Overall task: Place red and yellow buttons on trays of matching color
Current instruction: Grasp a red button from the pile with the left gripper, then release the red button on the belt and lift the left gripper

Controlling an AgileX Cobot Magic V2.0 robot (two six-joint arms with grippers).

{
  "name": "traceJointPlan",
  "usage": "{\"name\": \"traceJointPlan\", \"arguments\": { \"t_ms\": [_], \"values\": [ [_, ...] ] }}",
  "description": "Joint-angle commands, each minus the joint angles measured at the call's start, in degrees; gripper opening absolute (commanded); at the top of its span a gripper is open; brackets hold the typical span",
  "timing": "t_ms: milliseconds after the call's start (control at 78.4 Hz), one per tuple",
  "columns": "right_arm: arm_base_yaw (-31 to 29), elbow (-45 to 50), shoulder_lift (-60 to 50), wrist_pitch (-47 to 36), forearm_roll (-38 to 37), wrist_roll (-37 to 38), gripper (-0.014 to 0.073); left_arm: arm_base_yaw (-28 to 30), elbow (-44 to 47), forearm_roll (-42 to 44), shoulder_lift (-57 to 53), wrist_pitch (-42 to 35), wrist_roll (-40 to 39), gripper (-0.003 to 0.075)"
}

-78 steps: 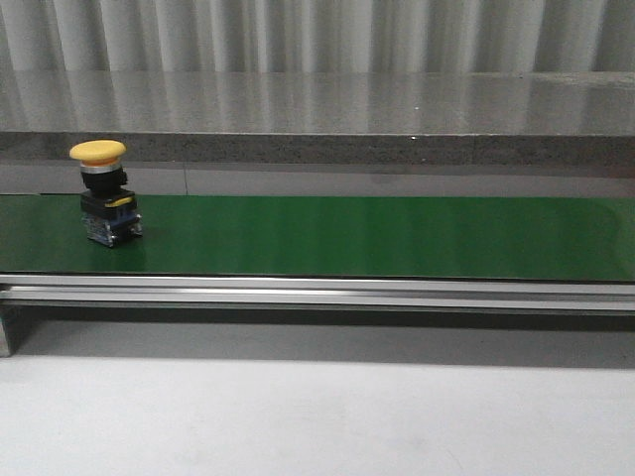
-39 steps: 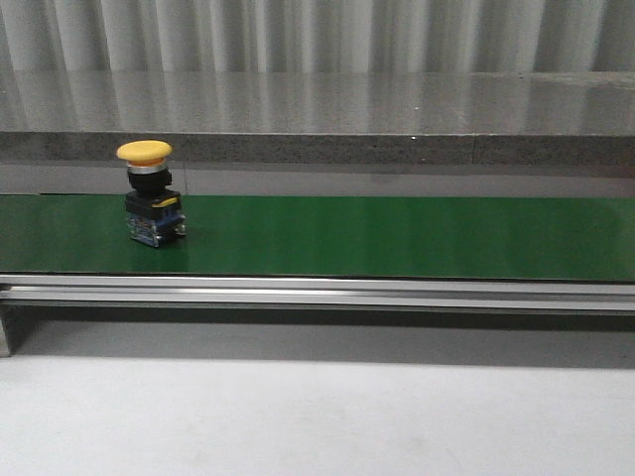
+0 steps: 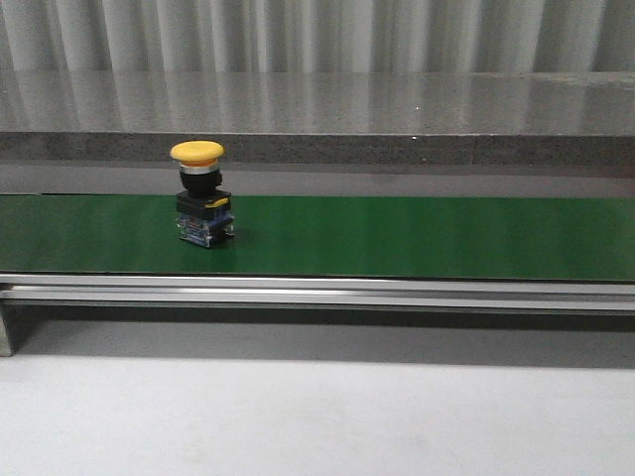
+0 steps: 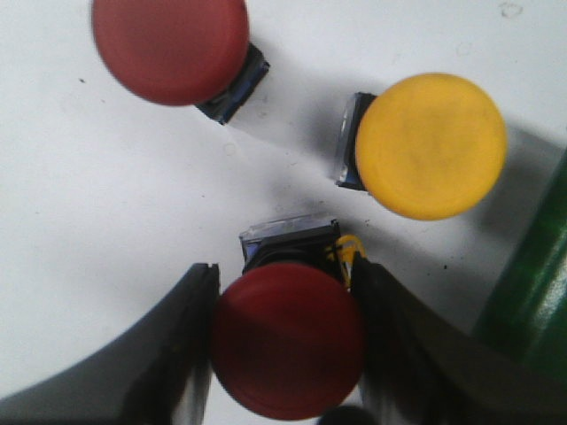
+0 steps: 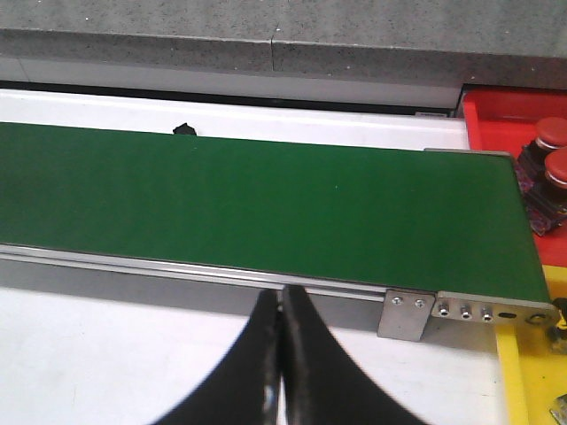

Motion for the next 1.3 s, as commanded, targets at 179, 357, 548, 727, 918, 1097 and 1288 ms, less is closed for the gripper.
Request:
{"name": "traceJointPlan", "arguments": {
  "t_ms": [179, 357, 548, 727, 918, 1097, 1288],
  "values": [
    [0.09, -1.41, 0.44, -4.36, 0.49, -0.43, -0.0067, -1.52, 1.08, 1.24, -15.05, -1.48, 1.04, 0.0115],
    [0.09, -1.41, 0.44, -4.36, 0.49, -0.43, -0.0067, -4.56, 4.2, 1.24, -19.46, -1.71, 1.04, 0.0115],
    [0.09, -1.41, 0.44, -4.36, 0.49, -0.43, -0.0067, -9.23, 6.13, 1.24, -20.27, -2.96, 1.04, 0.0115],
    [0.09, -1.41, 0.44, -4.3, 0.49, -0.43, -0.0067, -11.53, 6.53, 1.24, -18.59, -4.04, 1.04, 0.0115],
    [0.09, -1.41, 0.44, -4.3, 0.49, -0.43, -0.0067, -11.64, 6.41, 0.2, -15.24, -3.12, 1.04, 0.0134],
    [0.09, -1.41, 0.44, -4.3, 0.49, -0.43, -0.0067, -11.64, 6.41, -1.48, -15.25, -4.78, 1.04, 0.0337],
    [0.09, -1.41, 0.44, -4.3, 0.49, -0.43, -0.0067, -11.64, 6.29, -4.67, -15.73, -7.34, 1.04, 0.0571]
  ]
}}
